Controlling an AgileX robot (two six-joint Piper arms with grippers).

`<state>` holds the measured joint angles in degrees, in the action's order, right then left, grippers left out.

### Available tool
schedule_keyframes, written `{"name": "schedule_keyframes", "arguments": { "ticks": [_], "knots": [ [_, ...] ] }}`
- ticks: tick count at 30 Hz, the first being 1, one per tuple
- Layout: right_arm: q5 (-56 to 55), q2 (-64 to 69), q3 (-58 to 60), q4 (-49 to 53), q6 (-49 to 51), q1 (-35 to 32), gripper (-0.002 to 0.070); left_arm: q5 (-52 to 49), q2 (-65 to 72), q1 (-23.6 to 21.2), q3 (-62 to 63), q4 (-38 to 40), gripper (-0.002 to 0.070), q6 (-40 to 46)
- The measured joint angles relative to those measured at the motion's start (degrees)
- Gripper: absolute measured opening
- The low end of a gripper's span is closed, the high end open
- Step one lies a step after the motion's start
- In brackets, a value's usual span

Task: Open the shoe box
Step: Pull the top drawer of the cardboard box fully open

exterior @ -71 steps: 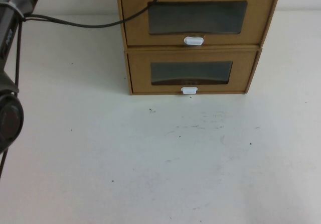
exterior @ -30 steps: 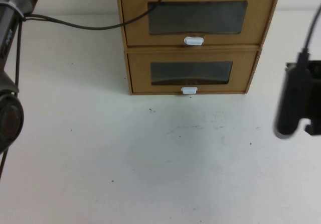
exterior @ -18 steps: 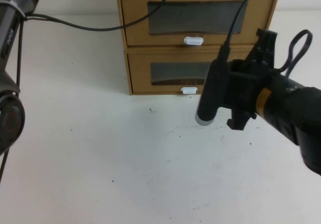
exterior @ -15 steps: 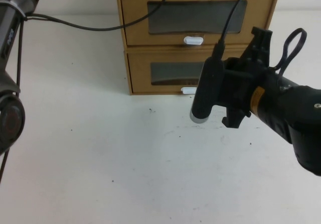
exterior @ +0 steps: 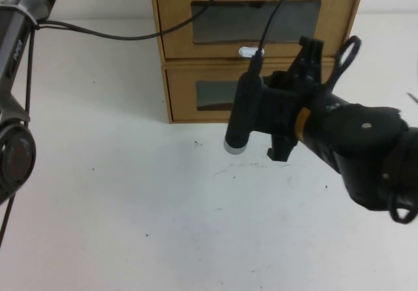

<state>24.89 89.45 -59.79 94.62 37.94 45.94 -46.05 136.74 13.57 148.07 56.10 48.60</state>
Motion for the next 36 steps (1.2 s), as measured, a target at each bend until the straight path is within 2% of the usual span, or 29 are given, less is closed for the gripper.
{"name": "schedule_keyframes", "arguments": {
  "ticks": [3,5,7,15,30,36],
  "knots": [
    [0.6,3.4,-1.5,0.0,0.0,0.0,0.0237,0.0,0.0,0.0,0.0,0.1,-0.0006,0.0],
    [2.3,5.3,-2.1,0.0,0.0,0.0,0.0321,0.0,0.0,0.0,0.1,0.1,-0.0006,0.0],
    [3.8,7.0,-2.4,0.0,-0.5,-0.1,0.0356,0.0,0.0,0.0,0.1,0.1,-0.0006,0.0],
    [4.6,9.2,-5.2,0.0,-2.8,-0.3,0.0283,0.0,0.0,0.0,0.1,0.3,-0.0007,0.0],
    [4.2,10.3,-9.2,0.0,-7.1,-0.3,0.0271,0.0,0.1,0.0,0.1,0.8,-0.0007,0.0],
    [4.1,12.8,-10.0,0.0,-8.8,-1.8,0.0244,0.0,0.1,0.0,0.1,1.0,-0.0007,0.0]
  ]
}}
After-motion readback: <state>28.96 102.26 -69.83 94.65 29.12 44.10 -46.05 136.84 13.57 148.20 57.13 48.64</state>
